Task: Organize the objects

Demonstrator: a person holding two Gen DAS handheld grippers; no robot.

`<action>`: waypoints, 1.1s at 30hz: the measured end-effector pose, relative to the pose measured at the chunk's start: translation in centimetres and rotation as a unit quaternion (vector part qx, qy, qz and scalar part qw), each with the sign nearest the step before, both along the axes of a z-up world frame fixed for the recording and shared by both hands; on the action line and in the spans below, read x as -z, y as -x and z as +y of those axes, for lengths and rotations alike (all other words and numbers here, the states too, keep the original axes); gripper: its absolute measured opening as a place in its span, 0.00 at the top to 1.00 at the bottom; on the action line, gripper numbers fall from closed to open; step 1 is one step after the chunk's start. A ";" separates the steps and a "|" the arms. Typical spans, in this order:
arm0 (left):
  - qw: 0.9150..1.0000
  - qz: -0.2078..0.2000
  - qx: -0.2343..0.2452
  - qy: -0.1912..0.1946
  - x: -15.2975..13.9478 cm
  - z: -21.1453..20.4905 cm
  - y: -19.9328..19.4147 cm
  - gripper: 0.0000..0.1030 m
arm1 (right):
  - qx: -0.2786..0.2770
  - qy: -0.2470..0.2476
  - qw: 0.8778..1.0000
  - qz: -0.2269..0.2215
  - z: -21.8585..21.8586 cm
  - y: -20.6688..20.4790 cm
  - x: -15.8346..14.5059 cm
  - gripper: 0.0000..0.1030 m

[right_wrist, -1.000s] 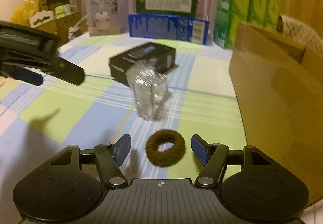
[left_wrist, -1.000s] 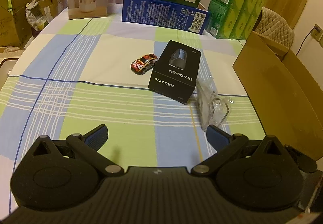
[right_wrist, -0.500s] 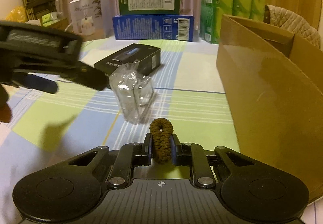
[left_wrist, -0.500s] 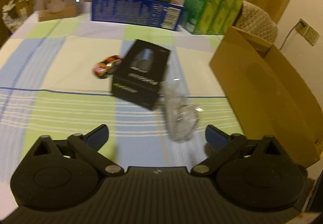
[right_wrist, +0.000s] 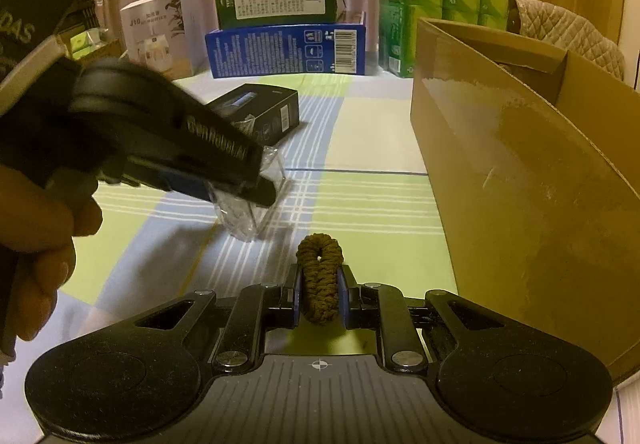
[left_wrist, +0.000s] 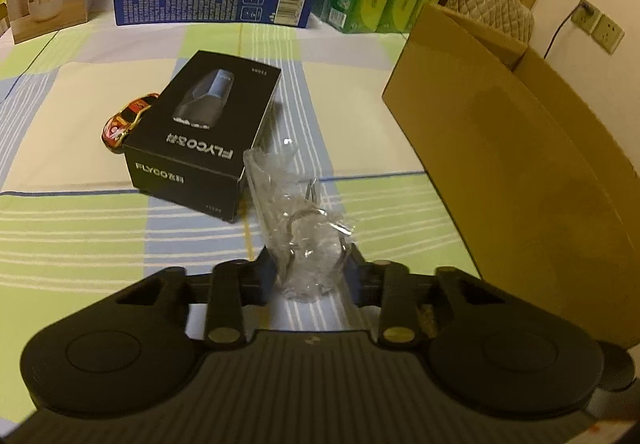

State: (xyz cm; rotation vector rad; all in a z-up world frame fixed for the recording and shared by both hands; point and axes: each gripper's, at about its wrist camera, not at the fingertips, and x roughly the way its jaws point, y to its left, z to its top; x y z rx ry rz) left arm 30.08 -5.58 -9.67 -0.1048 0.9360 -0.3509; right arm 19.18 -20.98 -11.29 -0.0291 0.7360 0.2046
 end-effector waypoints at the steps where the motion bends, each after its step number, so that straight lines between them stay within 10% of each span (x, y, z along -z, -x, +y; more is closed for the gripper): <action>1: 1.000 0.002 0.000 -0.002 -0.2 0.1 0.2 0.75 | -0.001 -0.001 1.000 0.000 0.0 0.1 -0.1 0.86; 33: 0.996 0.008 -0.091 -0.005 -4.3 4.3 19.3 0.76 | -0.021 -0.062 0.998 0.007 -2.3 10.3 -4.7 0.86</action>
